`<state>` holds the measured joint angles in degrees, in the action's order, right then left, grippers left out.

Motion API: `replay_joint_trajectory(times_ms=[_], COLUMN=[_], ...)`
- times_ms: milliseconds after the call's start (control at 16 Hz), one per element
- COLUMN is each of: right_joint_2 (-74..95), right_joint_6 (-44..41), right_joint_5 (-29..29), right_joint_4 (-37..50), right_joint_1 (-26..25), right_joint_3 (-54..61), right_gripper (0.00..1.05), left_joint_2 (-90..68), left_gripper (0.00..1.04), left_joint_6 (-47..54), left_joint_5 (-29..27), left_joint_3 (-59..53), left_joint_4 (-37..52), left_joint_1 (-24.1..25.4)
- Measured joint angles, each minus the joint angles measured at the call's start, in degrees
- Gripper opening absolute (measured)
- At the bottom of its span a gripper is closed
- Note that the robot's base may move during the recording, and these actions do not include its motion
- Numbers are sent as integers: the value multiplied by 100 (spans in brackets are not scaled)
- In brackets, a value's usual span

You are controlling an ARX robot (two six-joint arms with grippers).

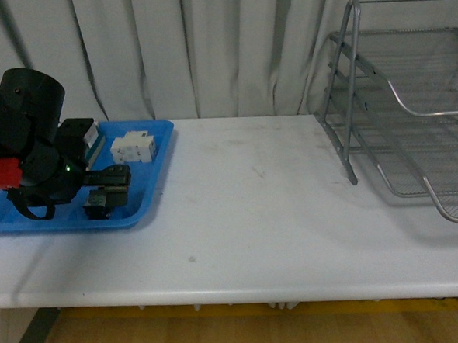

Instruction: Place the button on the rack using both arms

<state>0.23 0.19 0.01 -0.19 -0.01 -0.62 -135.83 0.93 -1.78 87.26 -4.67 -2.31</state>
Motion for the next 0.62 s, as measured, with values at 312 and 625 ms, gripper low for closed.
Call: replay_joint_trajectory(times_ms=[312, 625], right_joint_2=[0, 0], right_joint_6=[0, 0], right_joint_5=[0, 0], right_joint_4=[0, 0], right_joint_1=[0, 0], right_joint_3=[0, 0], right_gripper=[98, 98], left_joint_2=[-116, 223], left_gripper=[59, 36], left_joint_6=[66, -37], left_joint_5=[11, 164], left_joint_3=[92, -409], left_joint_4=[31, 470], left_joint_1=[-57, -66])
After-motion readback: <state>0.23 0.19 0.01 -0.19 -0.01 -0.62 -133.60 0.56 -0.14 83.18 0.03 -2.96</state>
